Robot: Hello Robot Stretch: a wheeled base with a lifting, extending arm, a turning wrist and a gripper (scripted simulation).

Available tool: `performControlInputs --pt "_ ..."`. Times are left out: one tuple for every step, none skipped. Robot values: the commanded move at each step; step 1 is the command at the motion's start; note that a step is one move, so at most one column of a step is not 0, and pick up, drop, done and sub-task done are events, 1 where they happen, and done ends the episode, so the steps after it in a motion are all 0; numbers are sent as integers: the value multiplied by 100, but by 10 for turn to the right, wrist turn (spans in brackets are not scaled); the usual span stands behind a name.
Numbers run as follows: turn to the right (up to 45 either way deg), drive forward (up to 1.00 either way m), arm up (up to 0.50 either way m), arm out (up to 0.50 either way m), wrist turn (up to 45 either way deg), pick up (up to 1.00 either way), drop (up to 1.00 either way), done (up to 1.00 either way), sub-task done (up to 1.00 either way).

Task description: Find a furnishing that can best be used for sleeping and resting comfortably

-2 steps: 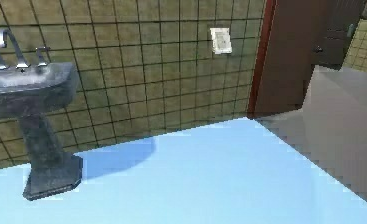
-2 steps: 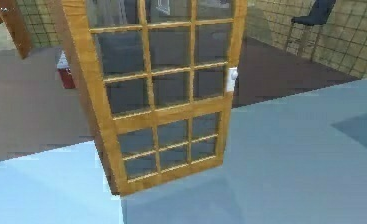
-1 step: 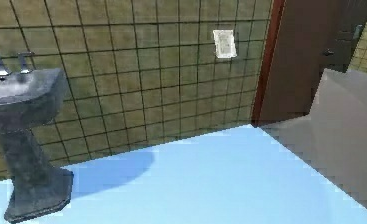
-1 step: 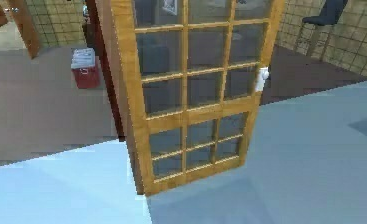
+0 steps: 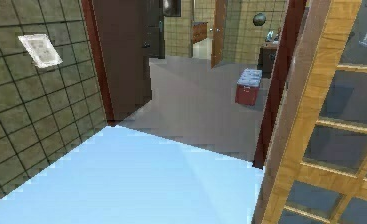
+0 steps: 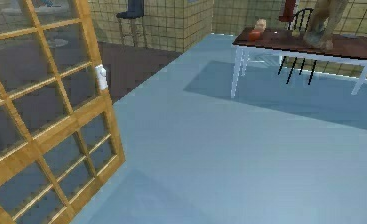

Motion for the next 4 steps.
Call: performControlInputs --pt "30 0 0 0 0 0 0 0 0" --pt "-30 0 0 0 0 0 0 0 0" --pt "0 100 0 0 0 0 0 0 0" --pt "0 50 0 0 0 0 0 0 0"
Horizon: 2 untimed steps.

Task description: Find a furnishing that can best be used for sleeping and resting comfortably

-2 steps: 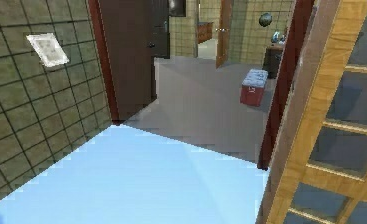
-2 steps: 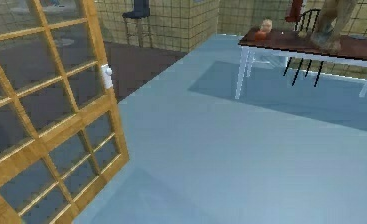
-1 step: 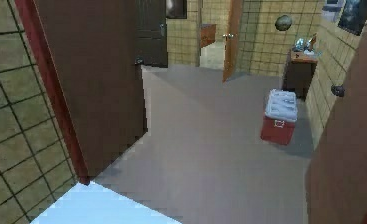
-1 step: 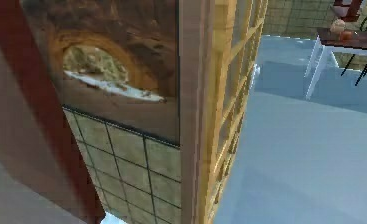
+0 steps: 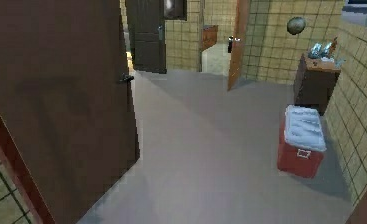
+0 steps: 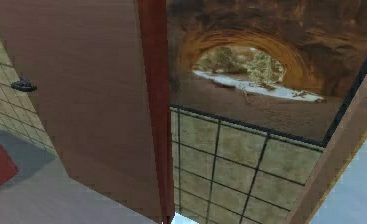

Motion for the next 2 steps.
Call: performControlInputs --pt "90 0 0 0 0 0 0 0 0" --pt "30 0 0 0 0 0 0 0 0"
